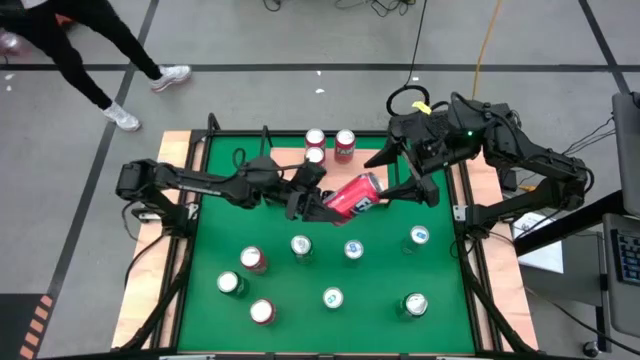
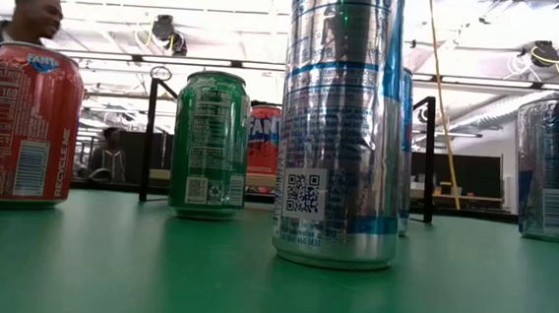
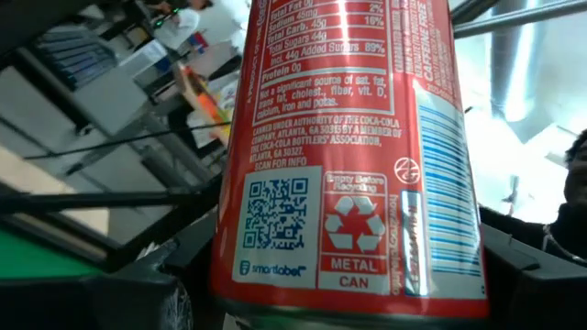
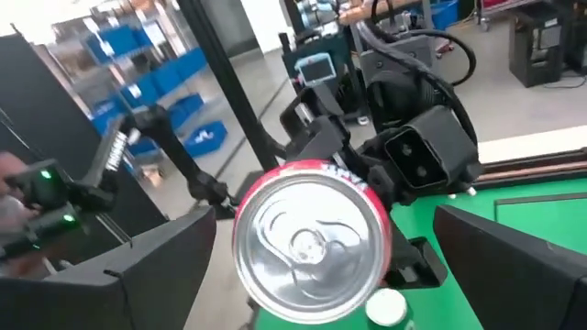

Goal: Place canned beverage on shelf
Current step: Put the red soda can on the shelf aligned with the other right red soda can

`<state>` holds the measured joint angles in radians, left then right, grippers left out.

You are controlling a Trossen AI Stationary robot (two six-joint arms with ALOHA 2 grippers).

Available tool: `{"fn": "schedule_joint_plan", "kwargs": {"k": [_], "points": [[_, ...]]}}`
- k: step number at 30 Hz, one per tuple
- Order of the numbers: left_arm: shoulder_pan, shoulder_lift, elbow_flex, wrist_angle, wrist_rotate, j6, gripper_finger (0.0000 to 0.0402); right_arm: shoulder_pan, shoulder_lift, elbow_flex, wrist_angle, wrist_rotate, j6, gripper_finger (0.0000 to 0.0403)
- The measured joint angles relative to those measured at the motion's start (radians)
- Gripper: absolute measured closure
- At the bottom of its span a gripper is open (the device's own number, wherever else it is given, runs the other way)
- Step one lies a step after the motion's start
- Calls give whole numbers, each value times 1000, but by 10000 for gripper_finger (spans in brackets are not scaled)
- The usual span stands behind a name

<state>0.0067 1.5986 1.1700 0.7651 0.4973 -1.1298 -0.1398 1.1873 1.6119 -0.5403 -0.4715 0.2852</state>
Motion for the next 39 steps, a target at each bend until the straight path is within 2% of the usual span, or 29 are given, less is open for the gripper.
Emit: {"fn": "schedule_joint_plan", "kwargs": {"k": [13,18,23,27,39], "points": [[12,19,0,38,-3,-17,118,31,70,0,-33,28,-192,9],[20,19,0,38,10,-22,118,31,90,0,-17,26,-165,26],[36,19,0,39,71,-70,112,32,93,0,-14,22,-132,82],[45,19,0,40,79,-75,101,31,93,0,-14,24,-121,114],[94,3,0,45,48,-39,38,22,52,-1,-17,98,12,104]]}}
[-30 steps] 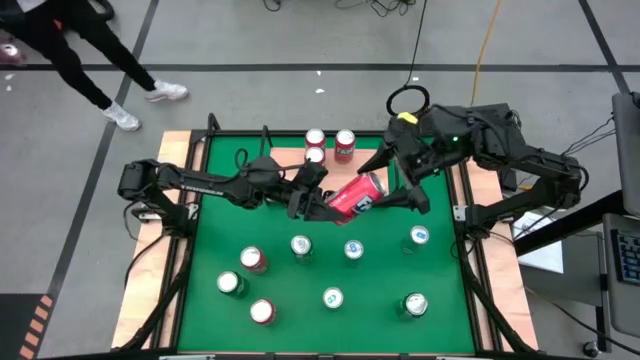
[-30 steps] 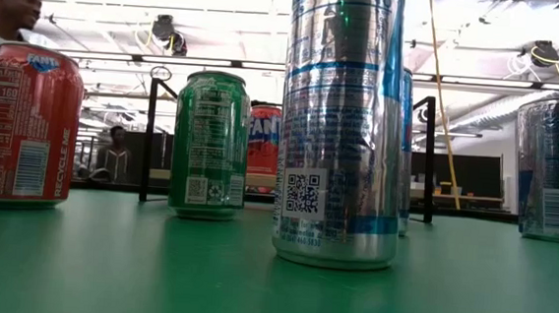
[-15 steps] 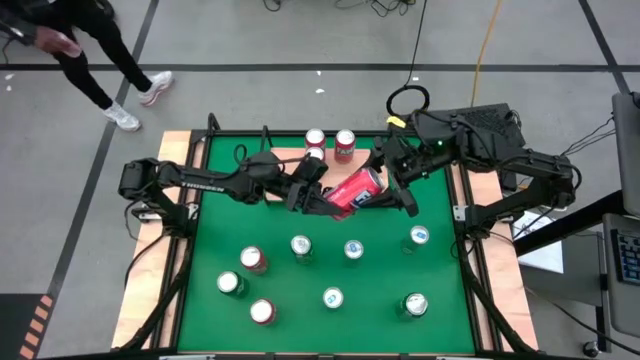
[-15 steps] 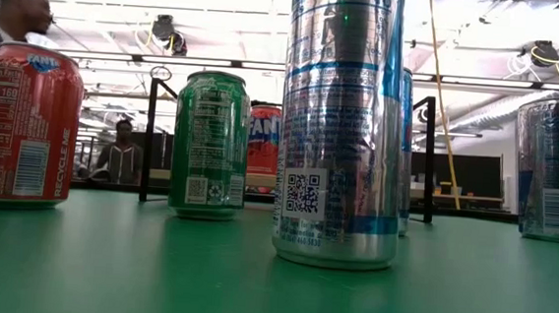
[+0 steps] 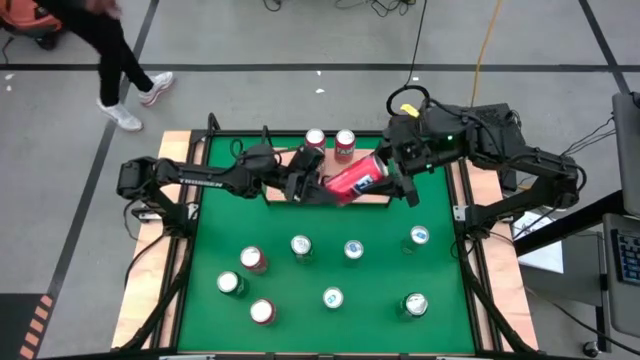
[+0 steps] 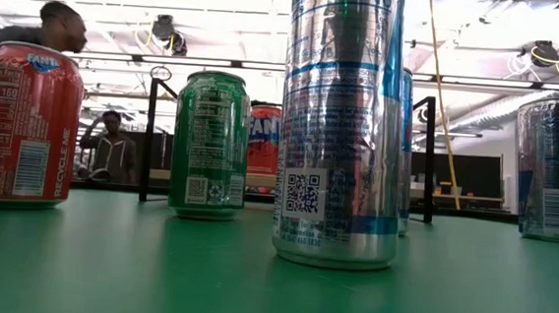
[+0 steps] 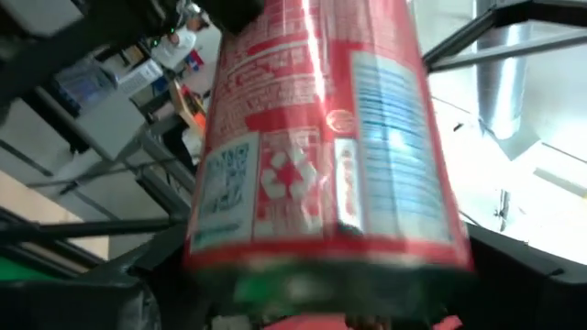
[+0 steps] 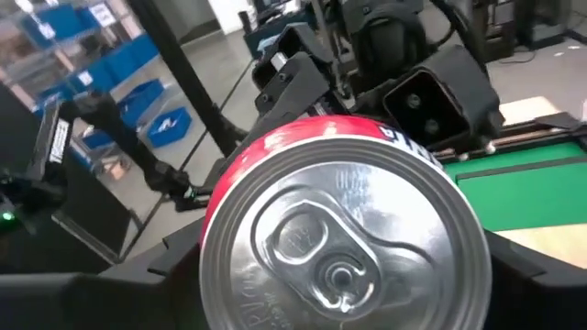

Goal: Place canned beverage on shelf
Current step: Put the red soda can on the shelf aligned with the other right red soda can

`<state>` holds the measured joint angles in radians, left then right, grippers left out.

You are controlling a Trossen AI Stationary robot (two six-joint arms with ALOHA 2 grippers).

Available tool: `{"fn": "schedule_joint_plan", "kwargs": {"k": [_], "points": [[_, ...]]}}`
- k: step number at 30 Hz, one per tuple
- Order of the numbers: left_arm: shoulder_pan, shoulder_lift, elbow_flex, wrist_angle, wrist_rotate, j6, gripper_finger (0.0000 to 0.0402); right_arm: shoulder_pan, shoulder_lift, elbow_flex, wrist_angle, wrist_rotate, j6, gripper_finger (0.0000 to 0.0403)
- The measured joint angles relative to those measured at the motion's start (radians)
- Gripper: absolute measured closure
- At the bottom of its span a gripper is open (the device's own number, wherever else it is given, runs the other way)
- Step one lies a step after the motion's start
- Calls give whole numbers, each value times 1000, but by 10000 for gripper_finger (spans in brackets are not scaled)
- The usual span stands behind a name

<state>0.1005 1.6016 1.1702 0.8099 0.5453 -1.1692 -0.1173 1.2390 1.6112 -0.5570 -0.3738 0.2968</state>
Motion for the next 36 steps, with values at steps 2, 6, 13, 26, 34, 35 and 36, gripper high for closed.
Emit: {"fn": "schedule_joint_plan", "kwargs": {"k": [2,6,13,26,34,35,36], "points": [[20,-15,0,-17,0,3,27,0,-13,0,-9,2,28,106],[64,-40,1,-67,-2,36,18,1,-31,0,-10,6,90,106],[132,-92,1,-234,-4,114,18,0,-63,0,-95,5,163,107],[160,-269,0,-628,-151,320,18,-55,53,1,-261,79,44,107],[156,-402,0,-912,-210,363,18,-160,194,1,-337,120,-68,106],[154,-421,0,-952,-221,370,18,-173,208,1,-346,120,-73,106],[153,-436,0,-989,-230,377,18,-184,221,1,-359,120,-76,106]]}}
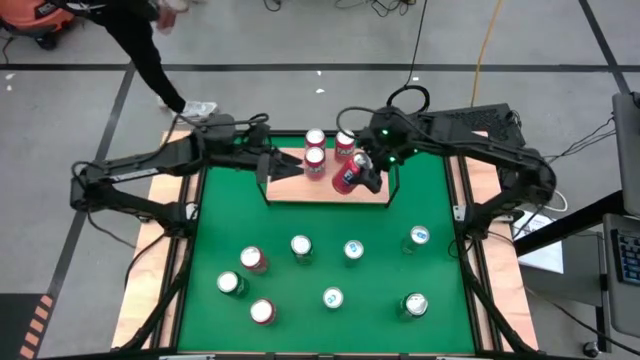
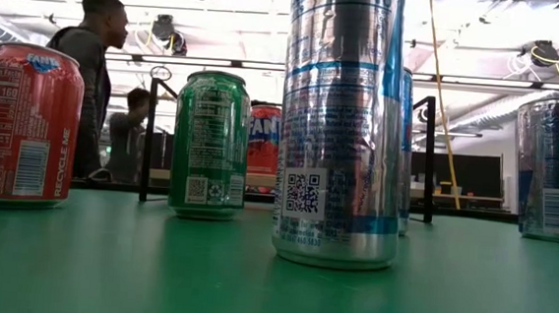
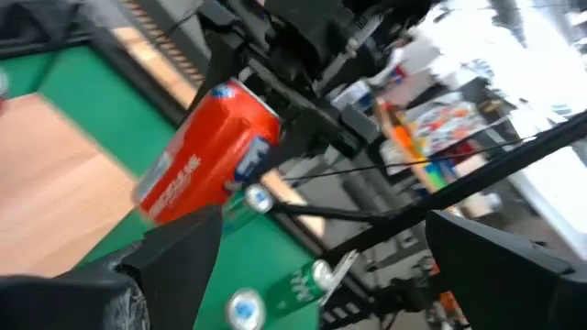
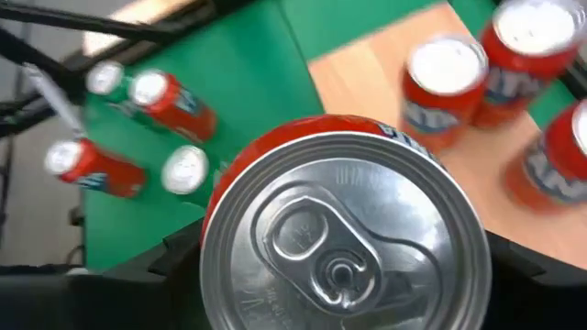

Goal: Place canned beverage on shelf
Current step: Put the red soda can on the shelf aligned with the other right red soda can

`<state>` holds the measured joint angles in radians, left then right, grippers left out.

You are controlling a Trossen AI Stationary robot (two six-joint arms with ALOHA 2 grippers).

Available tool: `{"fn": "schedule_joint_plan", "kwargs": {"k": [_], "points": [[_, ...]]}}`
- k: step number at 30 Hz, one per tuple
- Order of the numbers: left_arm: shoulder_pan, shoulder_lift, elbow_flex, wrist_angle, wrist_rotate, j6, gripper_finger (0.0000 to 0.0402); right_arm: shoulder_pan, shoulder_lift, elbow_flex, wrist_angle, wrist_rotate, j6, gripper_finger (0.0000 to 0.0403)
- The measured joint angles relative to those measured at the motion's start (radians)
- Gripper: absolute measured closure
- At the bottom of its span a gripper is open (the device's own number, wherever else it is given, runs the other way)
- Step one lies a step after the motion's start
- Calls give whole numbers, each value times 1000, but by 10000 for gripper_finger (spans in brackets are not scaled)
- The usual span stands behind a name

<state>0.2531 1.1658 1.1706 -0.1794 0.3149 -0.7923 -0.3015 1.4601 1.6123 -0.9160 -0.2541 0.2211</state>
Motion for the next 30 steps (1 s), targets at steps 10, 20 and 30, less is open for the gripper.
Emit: {"fn": "schedule_joint_plan", "kwargs": {"k": [10,20,30], "points": [[0,-104,0,-254,-80,152,17,-32,112,0,-33,167,-148,105],[0,-109,0,-262,-79,209,17,-32,226,0,-24,273,-262,104],[0,-108,0,-287,-89,233,17,-32,297,0,-20,275,-329,103]]}}
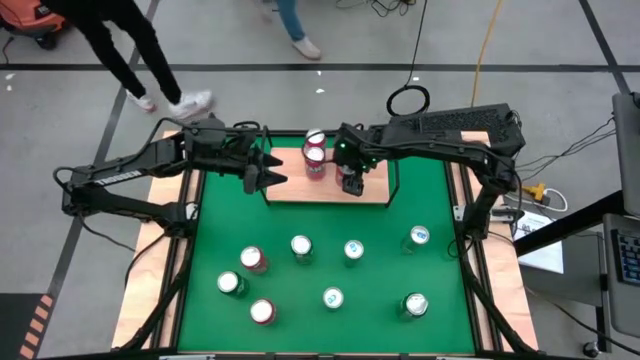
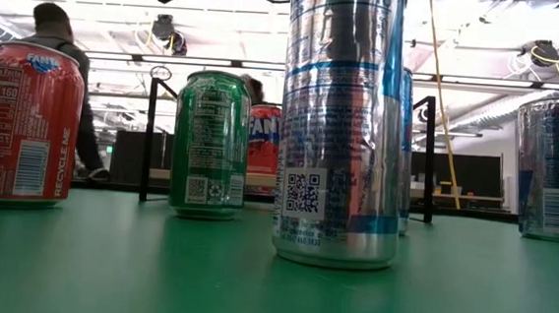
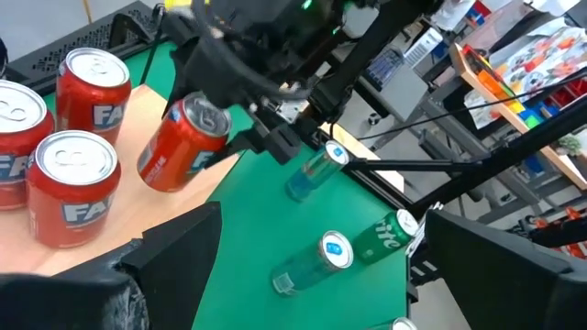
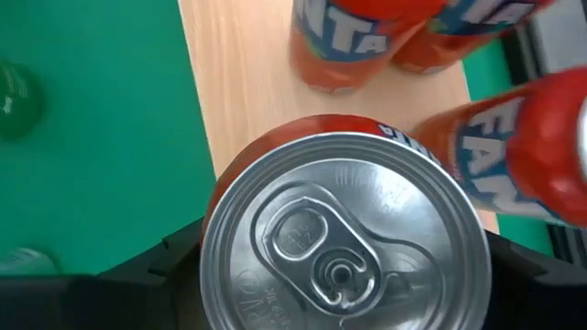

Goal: Place canned beverage on shelf
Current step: Put the red soda can on the shelf aligned with the other right red soda can

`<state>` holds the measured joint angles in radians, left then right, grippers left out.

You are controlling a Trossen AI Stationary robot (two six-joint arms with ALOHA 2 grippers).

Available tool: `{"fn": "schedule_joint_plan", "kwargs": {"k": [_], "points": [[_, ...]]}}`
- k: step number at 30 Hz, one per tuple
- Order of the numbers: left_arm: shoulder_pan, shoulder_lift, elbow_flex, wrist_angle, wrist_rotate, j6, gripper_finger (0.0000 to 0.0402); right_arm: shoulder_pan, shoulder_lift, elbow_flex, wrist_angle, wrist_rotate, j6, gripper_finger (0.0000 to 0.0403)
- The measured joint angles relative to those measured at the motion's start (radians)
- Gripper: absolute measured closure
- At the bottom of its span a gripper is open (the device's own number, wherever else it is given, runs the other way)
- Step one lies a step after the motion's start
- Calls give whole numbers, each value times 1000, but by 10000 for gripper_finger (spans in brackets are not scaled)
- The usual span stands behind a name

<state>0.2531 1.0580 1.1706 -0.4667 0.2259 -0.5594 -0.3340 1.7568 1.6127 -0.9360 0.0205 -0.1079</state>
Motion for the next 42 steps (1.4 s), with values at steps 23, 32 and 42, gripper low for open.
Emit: {"fn": "schedule_joint_plan", "kwargs": {"k": [23,32,42], "points": [[0,3,0,1,-44,-1,17,-33,26,0,44,4,-116,103],[0,3,-1,1,-44,-3,17,-45,58,0,49,1,-116,103],[0,3,-1,1,-44,2,17,-47,58,0,61,1,-122,67]]}}
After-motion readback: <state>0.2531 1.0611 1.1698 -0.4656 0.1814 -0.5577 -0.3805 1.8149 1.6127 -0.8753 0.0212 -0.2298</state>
